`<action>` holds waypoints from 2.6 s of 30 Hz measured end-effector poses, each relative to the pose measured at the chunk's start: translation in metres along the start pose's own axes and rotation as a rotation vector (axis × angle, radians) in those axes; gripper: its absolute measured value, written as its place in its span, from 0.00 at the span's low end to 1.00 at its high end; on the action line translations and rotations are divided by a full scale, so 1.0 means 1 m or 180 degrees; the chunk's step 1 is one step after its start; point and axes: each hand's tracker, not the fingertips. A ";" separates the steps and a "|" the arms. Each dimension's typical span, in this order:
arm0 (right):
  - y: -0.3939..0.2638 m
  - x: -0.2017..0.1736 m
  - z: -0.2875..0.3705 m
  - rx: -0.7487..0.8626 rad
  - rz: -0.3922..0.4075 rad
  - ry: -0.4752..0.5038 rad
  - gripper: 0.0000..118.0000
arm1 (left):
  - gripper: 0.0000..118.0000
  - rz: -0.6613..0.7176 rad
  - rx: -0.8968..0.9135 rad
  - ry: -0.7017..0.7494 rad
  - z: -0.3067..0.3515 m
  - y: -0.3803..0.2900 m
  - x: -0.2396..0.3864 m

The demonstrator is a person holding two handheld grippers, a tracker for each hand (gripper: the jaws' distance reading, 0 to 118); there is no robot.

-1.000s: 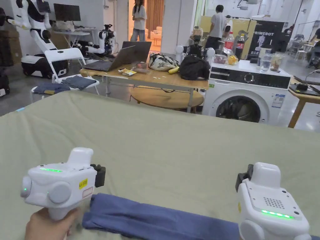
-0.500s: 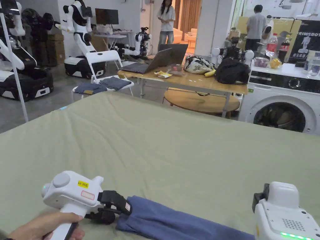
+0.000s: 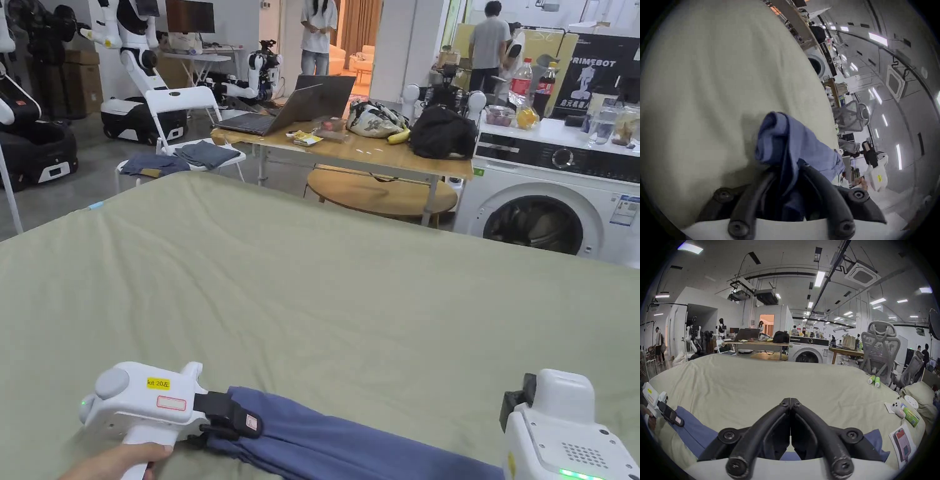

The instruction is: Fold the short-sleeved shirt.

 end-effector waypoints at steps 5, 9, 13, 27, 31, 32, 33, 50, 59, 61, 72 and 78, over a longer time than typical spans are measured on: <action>0.003 0.007 -0.002 0.0002 0.0005 -0.0014 0.00 | 0.02 -0.0079 0.0179 -0.0063 0.021 0.017 0.009; 0.004 0.010 -0.002 0.0013 0.0004 -0.0009 0.00 | 0.02 -0.0295 0.0430 -0.0013 0.056 0.022 0.035; 0.006 0.011 -0.001 0.0015 -0.0002 0.0020 0.00 | 0.02 -0.0453 0.0558 0.0343 0.094 0.017 0.065; 0.010 0.019 0.004 0.0028 -0.0107 0.0071 0.00 | 0.02 -0.1188 0.0081 0.0318 0.035 -0.018 0.197; 0.009 0.025 0.008 0.0023 -0.0125 0.0048 0.00 | 0.02 -0.1275 -0.0273 0.0472 -0.026 -0.035 0.222; 0.008 0.028 0.008 0.0016 -0.0123 0.0038 0.00 | 0.02 -0.1287 -0.0362 0.0527 -0.043 -0.038 0.224; 0.007 0.030 0.009 0.0010 -0.0127 0.0030 0.00 | 0.02 -0.1271 -0.0470 0.0609 -0.062 -0.023 0.210; 0.002 0.058 0.014 -0.0091 -0.0119 -0.0133 0.00 | 0.61 -0.1222 -0.0877 0.0748 -0.135 -0.047 0.202; 0.001 0.059 0.015 -0.0091 -0.0158 -0.0096 0.00 | 0.13 -0.1055 -0.0277 0.0537 -0.095 -0.028 0.198; 0.000 0.059 0.015 -0.0097 -0.0176 -0.0082 0.00 | 0.10 -0.1081 -0.0362 0.0830 -0.110 -0.032 0.193; -0.006 0.063 0.017 -0.0142 -0.0158 -0.0081 0.00 | 0.07 -0.0796 -0.0725 0.0281 -0.156 -0.062 0.171; -0.006 0.065 0.016 -0.0141 -0.0162 -0.0085 0.00 | 0.06 -0.0886 -0.0918 0.0433 -0.191 -0.078 0.164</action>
